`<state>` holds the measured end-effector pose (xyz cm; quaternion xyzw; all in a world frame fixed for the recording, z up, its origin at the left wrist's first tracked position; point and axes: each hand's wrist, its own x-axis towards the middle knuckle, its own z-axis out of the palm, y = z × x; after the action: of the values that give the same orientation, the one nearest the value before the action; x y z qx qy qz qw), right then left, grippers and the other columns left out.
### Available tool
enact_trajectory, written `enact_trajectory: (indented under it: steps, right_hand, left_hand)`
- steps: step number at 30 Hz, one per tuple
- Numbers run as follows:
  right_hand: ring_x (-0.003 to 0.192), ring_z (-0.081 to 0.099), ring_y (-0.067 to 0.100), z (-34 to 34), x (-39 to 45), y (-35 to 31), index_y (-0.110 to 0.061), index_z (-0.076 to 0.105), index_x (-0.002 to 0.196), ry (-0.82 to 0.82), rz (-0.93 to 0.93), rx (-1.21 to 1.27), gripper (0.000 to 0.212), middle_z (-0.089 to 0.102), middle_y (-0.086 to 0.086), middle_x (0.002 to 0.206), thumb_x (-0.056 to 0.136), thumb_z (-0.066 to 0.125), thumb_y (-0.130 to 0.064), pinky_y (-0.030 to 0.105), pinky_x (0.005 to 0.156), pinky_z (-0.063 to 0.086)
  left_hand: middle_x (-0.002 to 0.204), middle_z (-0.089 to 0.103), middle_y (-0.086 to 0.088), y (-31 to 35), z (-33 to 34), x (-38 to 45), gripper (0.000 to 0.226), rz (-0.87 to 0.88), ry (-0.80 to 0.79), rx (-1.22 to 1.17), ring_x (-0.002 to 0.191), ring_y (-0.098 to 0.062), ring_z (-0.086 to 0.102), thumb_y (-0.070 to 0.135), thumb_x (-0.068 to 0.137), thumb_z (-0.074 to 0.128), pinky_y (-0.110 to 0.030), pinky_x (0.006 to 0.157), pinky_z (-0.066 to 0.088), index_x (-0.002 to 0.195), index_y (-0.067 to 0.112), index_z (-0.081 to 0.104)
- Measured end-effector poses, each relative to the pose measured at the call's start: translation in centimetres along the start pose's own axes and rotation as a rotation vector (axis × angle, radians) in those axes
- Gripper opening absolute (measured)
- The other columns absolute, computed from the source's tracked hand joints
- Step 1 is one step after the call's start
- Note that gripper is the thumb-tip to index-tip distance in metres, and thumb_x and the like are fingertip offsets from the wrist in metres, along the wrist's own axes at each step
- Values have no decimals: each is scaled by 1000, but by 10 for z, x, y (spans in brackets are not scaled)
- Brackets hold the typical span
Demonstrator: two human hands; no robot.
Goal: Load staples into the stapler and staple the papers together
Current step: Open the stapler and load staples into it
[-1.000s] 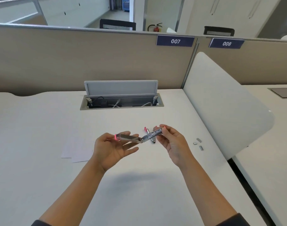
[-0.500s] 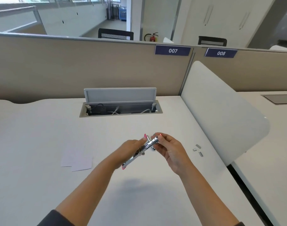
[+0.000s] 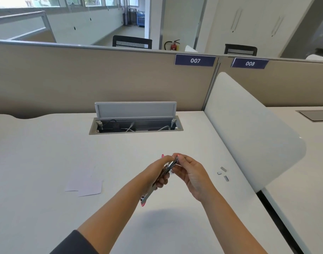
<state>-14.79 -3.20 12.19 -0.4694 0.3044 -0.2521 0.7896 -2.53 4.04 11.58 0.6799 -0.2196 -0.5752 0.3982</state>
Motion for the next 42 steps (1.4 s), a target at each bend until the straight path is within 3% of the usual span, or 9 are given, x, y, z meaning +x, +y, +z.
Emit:
enact_trajectory:
  steps: [8, 12, 15, 19, 23, 27, 31, 38, 42]
  right_hand:
    - [74, 62, 11, -8, 6, 6, -10, 73, 88, 117, -22, -16, 19, 70, 6, 89, 91, 56, -15, 15, 67, 54]
    - [75, 57, 16, -13, 6, 16, -7, 71, 83, 181, 3, -14, 17, 64, 11, 89, 90, 58, -16, 15, 70, 54]
    - [74, 58, 14, -18, 6, 23, -5, 70, 85, 180, 25, 19, 17, 64, 10, 87, 90, 57, -16, 14, 68, 54]
    - [71, 63, 10, -22, 7, 26, -7, 72, 79, 169, 43, 100, 22, 69, 5, 80, 91, 56, -14, 14, 65, 54]
    - [66, 67, 7, -32, 10, 28, -11, 76, 63, 199, 51, 217, 36, 74, 1, 71, 92, 55, -14, 15, 61, 55]
    - [66, 70, 9, -44, 16, 27, -6, 71, 77, 208, 80, 350, 25, 75, 7, 76, 92, 53, -13, 17, 58, 55]
    - [71, 71, 10, -52, 20, 33, -4, 67, 88, 180, 131, 394, 20, 75, 7, 80, 94, 51, -13, 17, 61, 56]
    - [80, 67, 15, -65, 24, 44, -1, 64, 94, 153, 195, 283, 18, 74, 9, 84, 95, 47, -7, 19, 65, 58]
    - [73, 59, 14, -79, 27, 49, -5, 68, 87, 178, 213, 39, 15, 65, 7, 79, 91, 54, -8, 17, 66, 56]
  left_hand:
    - [44, 51, 3, 3, 5, 5, 36, -74, -44, 13, 36, -11, 40, 42, 77, 37, -22, 47, 32, 62, 11, 49]
    - [54, 53, -3, 0, 5, 8, 41, -196, -71, 63, 42, -16, 44, 45, 70, 40, -21, 49, 37, 65, 7, 55]
    - [53, 50, -2, -4, 7, 10, 40, -220, -81, 79, 39, -14, 39, 45, 71, 38, -20, 45, 31, 62, 9, 53]
    - [48, 44, 0, -2, 13, 14, 31, -187, -31, 55, 38, -12, 30, 35, 73, 32, -22, 46, 23, 58, 11, 46]
    - [52, 46, -3, 1, 14, 18, 42, -124, -58, -28, 36, -13, 35, 28, 78, 26, -21, 44, 27, 72, 2, 58]
    - [63, 52, -9, -2, 11, 20, 44, -28, -185, -141, 47, -16, 43, 22, 81, 25, -24, 47, 35, 91, -2, 61]
    - [71, 57, -14, -10, 10, 19, 32, 31, -198, -159, 52, -19, 49, 13, 86, 27, -27, 53, 38, 93, -2, 54]
    - [83, 63, -18, -21, 8, 19, 29, 123, -133, -12, 61, -22, 56, 6, 89, 33, -27, 55, 44, 100, -9, 56]
    - [79, 64, -17, -28, 10, 25, 27, 94, -140, -15, 58, -21, 56, 7, 90, 35, -27, 53, 43, 91, -5, 59]
